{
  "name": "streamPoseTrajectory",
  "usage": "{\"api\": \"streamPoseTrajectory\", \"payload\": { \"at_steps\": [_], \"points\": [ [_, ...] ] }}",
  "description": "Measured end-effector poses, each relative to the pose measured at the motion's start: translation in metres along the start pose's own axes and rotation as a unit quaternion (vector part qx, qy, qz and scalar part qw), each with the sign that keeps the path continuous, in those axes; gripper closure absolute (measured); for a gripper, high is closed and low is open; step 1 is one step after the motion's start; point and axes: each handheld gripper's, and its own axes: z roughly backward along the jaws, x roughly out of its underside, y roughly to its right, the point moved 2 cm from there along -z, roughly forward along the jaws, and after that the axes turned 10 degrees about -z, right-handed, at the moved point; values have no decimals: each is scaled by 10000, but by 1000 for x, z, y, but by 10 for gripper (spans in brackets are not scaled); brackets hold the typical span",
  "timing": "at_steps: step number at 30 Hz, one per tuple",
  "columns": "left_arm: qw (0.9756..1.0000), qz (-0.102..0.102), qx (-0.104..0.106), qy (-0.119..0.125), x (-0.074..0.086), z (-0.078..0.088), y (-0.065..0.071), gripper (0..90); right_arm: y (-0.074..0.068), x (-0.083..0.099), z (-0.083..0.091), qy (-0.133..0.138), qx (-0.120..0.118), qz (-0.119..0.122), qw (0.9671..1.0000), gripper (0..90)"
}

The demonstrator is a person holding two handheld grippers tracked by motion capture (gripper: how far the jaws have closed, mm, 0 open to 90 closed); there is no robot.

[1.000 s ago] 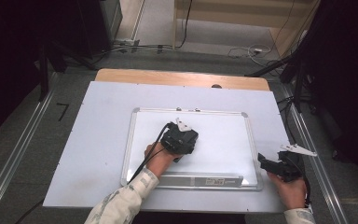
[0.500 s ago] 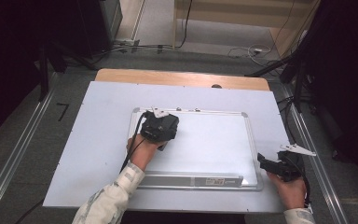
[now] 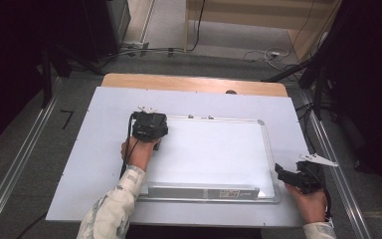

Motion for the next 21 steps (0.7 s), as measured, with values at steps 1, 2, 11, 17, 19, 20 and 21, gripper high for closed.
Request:
{"api": "streamPoseTrajectory", "payload": {
  "at_steps": [1,2,11,17,19,20,21],
  "points": [
    [10000,60,-31,-28,0,-2,-1,401,0,0,0,-4,-3,-1,10000,129],
    [9999,95,-57,-43,1,-4,-2,401,0,0,0,-9,0,-10,10000,129],
    [9990,77,-366,-225,6,-18,1,401,0,0,0,-9,-1,7,10000,129],
    [9986,-56,-437,-301,8,-20,4,399,0,0,0,-9,1,5,10000,129],
    [9987,-96,-422,-262,9,-19,5,396,0,0,0,-3,-3,4,10000,129],
    [9988,-65,-412,-239,10,-18,5,396,0,0,0,-4,-2,-3,10000,129],
    [9990,-65,-379,-232,10,-17,5,388,0,0,0,-5,-2,3,10000,129]
  ]
}}
